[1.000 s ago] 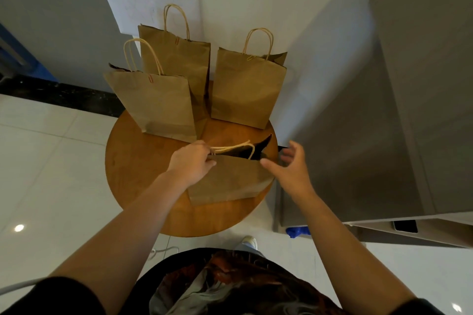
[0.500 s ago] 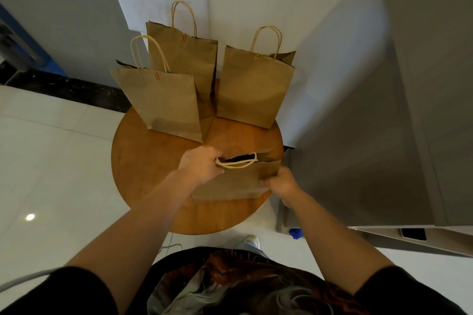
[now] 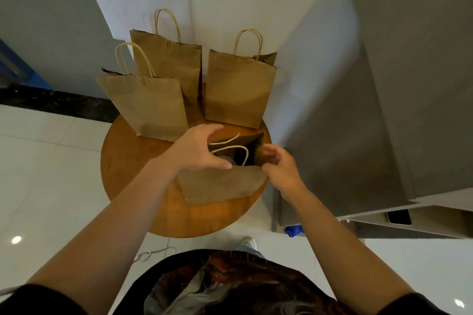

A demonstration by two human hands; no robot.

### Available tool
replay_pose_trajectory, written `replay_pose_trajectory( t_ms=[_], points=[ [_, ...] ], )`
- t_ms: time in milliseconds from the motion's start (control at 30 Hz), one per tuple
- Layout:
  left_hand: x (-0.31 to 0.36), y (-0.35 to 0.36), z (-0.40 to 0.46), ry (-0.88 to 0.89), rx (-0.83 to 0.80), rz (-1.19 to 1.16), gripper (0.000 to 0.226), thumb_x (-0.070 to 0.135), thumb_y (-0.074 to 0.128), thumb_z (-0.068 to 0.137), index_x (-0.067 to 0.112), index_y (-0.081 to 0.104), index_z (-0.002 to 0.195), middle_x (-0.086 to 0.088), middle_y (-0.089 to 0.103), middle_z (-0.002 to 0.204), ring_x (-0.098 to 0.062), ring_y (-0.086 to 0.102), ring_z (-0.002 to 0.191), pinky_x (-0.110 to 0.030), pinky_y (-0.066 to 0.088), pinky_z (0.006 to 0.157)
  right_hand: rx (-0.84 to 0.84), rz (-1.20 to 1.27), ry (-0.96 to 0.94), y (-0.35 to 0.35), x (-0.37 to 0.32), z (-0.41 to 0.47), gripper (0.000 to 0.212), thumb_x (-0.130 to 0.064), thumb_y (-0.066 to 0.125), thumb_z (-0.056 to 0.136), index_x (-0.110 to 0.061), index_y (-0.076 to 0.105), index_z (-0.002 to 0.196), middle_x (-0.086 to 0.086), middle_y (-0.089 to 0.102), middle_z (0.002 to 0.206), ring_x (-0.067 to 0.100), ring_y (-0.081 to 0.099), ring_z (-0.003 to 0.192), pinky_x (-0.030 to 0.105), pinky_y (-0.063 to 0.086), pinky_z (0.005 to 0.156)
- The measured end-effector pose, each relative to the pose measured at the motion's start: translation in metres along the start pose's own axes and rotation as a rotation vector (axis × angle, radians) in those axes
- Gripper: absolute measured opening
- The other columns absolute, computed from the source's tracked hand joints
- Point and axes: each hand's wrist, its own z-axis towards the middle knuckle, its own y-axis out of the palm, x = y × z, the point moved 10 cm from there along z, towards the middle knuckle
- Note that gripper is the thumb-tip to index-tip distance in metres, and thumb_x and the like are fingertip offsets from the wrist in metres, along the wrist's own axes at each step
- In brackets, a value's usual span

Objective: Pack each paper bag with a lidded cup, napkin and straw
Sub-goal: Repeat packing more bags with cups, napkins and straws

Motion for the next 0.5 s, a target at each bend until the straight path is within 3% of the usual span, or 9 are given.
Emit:
replay_pose_trajectory(
  t_ms=[67, 167, 200, 267, 333, 367, 500],
  points=[
    [0.026, -0.015, -0.012, 0.061, 0.000, -0.074, 0.090, 0.047, 0.076, 0.070, 0.028, 0.029, 0.145, 0.005, 0.030, 0.149, -0.016, 0.032, 0.134, -0.026, 0.034, 0.099, 0.029, 0.029, -0.082, -0.007, -0.024, -0.017, 0.045, 0.012, 0.048, 0.086, -0.015, 0.052, 0.122, -0.003, 0.055, 0.116, 0.010, 0.050, 0.110, 0.024, 0.045, 0.093],
    [0.080, -0.035, -0.031, 0.213, 0.015, -0.162, 0.076, 0.062, 0.064, 0.071, 0.030, 0.041, 0.137, 0.008, 0.040, 0.143, -0.010, 0.038, 0.129, -0.027, 0.035, 0.103, 0.104, 0.025, -0.199, -0.023, -0.061, -0.047, 0.032, 0.003, 0.049, 0.089, -0.019, 0.057, 0.109, -0.008, 0.060, 0.104, 0.009, 0.055, 0.102, 0.025, 0.050, 0.090],
    [0.100, -0.041, -0.037, 0.281, 0.034, -0.153, 0.064, 0.059, 0.060, 0.079, 0.029, 0.047, 0.134, 0.009, 0.046, 0.139, -0.007, 0.042, 0.125, -0.027, 0.037, 0.103, 0.138, -0.003, -0.237, -0.032, -0.075, -0.059, 0.027, 0.000, 0.050, 0.090, -0.021, 0.058, 0.105, -0.010, 0.059, 0.099, 0.008, 0.056, 0.098, 0.021, 0.050, 0.085],
    [0.139, -0.052, -0.049, 0.395, 0.094, -0.096, 0.040, 0.038, 0.055, 0.092, 0.025, 0.052, 0.130, 0.009, 0.055, 0.129, 0.000, 0.048, 0.112, -0.014, 0.040, 0.093, 0.204, -0.086, -0.321, -0.050, -0.106, -0.084, 0.022, -0.005, 0.050, 0.090, -0.024, 0.058, 0.099, -0.009, 0.059, 0.096, 0.008, 0.056, 0.093, 0.015, 0.047, 0.076],
    [0.177, -0.059, -0.060, 0.481, 0.157, 0.006, 0.033, 0.025, 0.049, 0.097, 0.023, 0.055, 0.129, 0.009, 0.058, 0.125, 0.003, 0.048, 0.105, -0.003, 0.034, 0.081, 0.243, -0.184, -0.395, -0.069, -0.137, -0.109, 0.018, -0.008, 0.050, 0.091, -0.024, 0.057, 0.095, -0.006, 0.060, 0.093, 0.010, 0.057, 0.086, 0.019, 0.047, 0.073],
    [0.196, -0.062, -0.066, 0.522, 0.189, 0.064, 0.032, 0.023, 0.047, 0.098, 0.022, 0.056, 0.129, 0.008, 0.058, 0.125, 0.001, 0.050, 0.105, -0.004, 0.035, 0.080, 0.266, -0.232, -0.427, -0.078, -0.150, -0.121, 0.017, -0.009, 0.050, 0.090, -0.025, 0.056, 0.092, -0.005, 0.061, 0.088, 0.009, 0.057, 0.082, 0.020, 0.048, 0.071],
    [0.265, -0.066, -0.083, 0.651, 0.279, 0.225, 0.029, 0.026, 0.045, 0.098, 0.022, 0.059, 0.123, 0.003, 0.063, 0.119, -0.014, 0.057, 0.106, -0.031, 0.046, 0.090, 0.432, -0.355, -0.486, -0.132, -0.177, -0.165, 0.014, -0.012, 0.052, 0.086, -0.023, 0.059, 0.090, -0.010, 0.057, 0.073, 0.004, 0.052, 0.066, 0.018, 0.040, 0.057]
  ],
)
